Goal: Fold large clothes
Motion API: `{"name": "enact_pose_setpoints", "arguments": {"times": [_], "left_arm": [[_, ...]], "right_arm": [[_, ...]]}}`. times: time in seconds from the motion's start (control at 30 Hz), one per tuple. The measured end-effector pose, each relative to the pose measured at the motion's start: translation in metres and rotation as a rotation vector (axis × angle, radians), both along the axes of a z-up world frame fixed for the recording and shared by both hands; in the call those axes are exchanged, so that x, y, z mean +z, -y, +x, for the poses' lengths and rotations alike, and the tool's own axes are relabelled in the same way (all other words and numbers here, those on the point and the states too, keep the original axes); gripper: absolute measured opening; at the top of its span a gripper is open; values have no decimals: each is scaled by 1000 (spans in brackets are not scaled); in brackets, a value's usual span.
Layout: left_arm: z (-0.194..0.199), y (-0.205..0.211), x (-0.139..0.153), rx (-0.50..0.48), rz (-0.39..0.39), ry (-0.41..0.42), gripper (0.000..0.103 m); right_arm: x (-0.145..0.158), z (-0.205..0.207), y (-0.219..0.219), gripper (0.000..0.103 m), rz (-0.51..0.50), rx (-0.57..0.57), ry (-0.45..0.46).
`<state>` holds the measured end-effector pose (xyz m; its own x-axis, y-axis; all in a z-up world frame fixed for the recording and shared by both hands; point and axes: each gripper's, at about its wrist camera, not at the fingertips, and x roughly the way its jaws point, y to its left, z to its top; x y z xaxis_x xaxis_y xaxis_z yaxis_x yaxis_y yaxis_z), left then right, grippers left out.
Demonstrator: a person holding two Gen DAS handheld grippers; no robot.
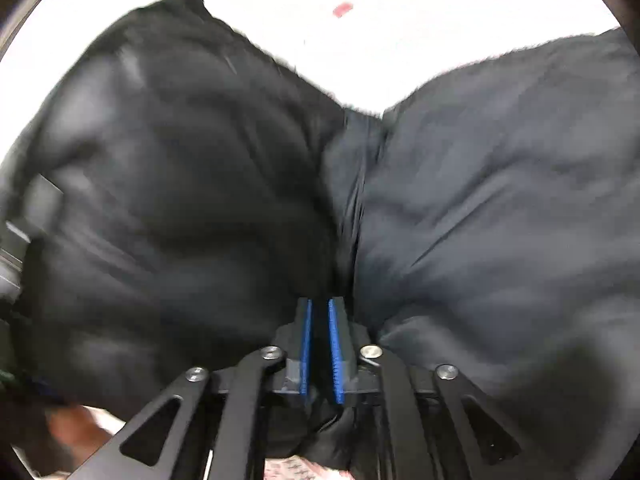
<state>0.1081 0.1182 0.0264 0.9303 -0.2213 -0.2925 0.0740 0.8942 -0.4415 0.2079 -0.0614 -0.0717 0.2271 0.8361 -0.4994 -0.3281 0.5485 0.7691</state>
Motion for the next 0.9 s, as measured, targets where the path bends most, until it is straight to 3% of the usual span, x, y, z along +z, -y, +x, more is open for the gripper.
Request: {"name": "enact_pose_setpoints", "arguments": {"times": [0.07,0.13,0.2,0.33,0.57,0.67,0.77,0.9], "left_arm": [[11,26,-7,-58,56,-31,33],[23,50,-15,-113,99,-68,35],[35,74,-28,-185,151,-122,36],[41,117,-53,-304,292,-189,42],[11,172,-82,-553,629,-181,63],[2,174,-78,-627,669,-179,77],[-15,177,-66,-698,679,-167,79],[-29,162,-50,-761,666,-127,79]], "right_arm": [[12,2,39,28,37,-78,19],[18,3,81,53,58,-180,32],[18,5,115,59,70,-266,35],[5,9,177,61,80,-408,-27],[0,4,224,61,156,-495,-62],[15,2,231,61,221,-443,-12],[18,15,215,61,224,-375,7],[-5,37,192,60,142,-329,-44]]}}
